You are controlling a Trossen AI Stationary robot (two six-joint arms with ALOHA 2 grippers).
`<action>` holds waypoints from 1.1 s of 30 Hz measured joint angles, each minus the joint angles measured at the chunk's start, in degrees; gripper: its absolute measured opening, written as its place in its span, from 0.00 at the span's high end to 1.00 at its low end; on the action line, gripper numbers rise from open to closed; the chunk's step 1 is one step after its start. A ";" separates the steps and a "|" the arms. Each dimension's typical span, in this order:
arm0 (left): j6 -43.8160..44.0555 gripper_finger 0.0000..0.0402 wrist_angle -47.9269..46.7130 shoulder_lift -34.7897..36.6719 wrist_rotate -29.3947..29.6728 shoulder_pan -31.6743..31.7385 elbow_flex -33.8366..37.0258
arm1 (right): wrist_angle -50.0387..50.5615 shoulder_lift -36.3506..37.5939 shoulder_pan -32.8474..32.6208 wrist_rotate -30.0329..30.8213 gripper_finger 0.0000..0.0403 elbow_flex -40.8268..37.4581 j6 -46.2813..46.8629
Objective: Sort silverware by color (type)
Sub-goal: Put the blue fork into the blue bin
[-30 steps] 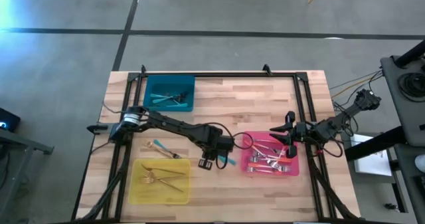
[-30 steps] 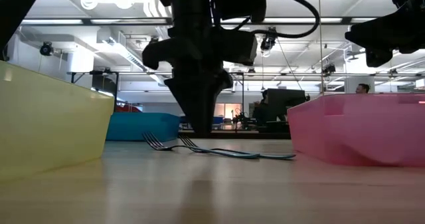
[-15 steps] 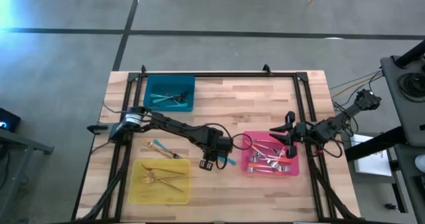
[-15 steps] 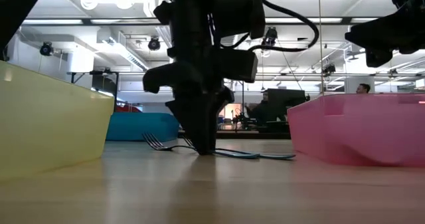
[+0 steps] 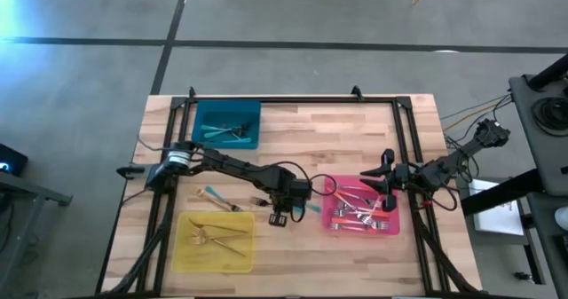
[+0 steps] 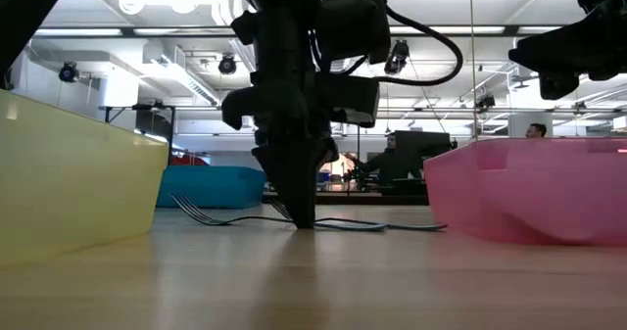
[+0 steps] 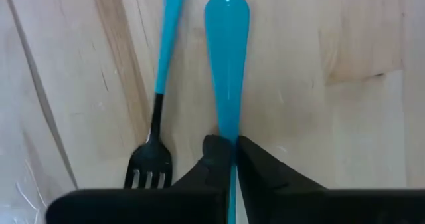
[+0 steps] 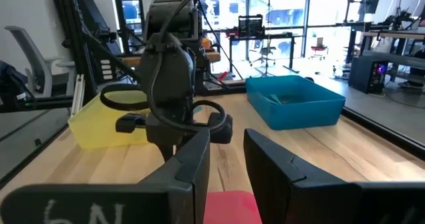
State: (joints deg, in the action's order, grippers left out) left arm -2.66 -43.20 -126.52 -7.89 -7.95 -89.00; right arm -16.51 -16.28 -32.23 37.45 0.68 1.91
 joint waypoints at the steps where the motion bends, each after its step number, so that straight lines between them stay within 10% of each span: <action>1: 0.28 0.99 -0.40 0.02 0.01 -0.01 -0.33 | 0.00 -0.01 0.02 0.00 0.79 -0.01 0.00; 9: 1.92 1.00 -13.99 0.14 0.75 -0.41 -10.70 | 0.00 0.01 0.01 0.00 0.79 -0.01 0.00; 18: -5.21 1.00 -32.19 0.91 14.94 2.57 -25.98 | 0.00 -0.01 0.01 0.00 0.79 -0.01 0.00; 33: -7.06 1.00 -27.35 1.93 13.30 10.39 -24.48 | 0.00 0.01 0.00 0.02 0.79 -0.01 0.00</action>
State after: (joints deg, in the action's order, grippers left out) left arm -9.73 -70.55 -124.60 5.41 2.44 -113.47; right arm -16.51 -16.27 -32.23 37.47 0.67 1.91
